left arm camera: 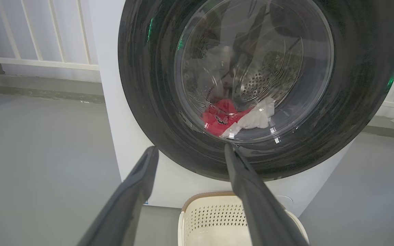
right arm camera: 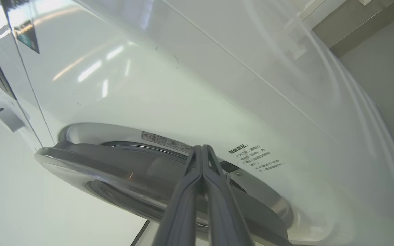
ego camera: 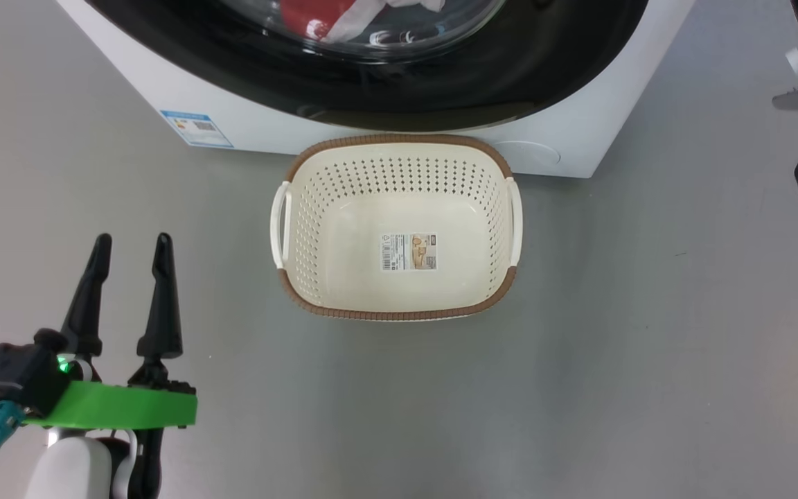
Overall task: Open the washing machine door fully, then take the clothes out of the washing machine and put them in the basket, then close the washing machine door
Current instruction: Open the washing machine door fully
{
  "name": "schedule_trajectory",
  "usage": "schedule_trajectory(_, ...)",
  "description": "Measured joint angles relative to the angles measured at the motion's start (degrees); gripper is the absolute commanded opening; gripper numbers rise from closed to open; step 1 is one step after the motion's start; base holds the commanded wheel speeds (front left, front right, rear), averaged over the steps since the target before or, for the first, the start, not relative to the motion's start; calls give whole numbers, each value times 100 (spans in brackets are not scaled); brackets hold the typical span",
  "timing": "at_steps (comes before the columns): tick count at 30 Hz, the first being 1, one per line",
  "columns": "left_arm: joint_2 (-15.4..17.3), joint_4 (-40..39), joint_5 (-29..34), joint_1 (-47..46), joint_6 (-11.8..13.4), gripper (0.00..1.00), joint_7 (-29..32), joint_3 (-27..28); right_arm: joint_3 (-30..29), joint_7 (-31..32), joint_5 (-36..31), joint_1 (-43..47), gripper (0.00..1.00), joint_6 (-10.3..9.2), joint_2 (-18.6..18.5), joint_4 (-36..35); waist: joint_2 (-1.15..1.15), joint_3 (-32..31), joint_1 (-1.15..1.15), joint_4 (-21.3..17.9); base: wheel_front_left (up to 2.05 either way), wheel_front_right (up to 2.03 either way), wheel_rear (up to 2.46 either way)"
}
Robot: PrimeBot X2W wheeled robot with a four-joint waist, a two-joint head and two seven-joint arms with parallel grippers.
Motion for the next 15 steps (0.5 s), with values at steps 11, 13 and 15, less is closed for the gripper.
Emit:
schedule_trajectory(11, -35, -1, -44, -116, 0, 100, 0, 16, 186, 911, 465, -632, 0, 0, -8, 366, 0, 203, 0, 93, 0, 0, 0)
schedule_trajectory(13, -41, -1, -46, -174, 0, 100, 0, 18, 209, 1023, 506, -778, 0, 0, -3, 439, 0, 259, 0, 112, 0, 0, 0)
schedule_trajectory(15, -47, -2, -48, -211, 0, 100, 0, 16, 244, 1029, 506, -841, 0, 0, -3, 488, 0, 297, 0, 123, 0, 0, 0)
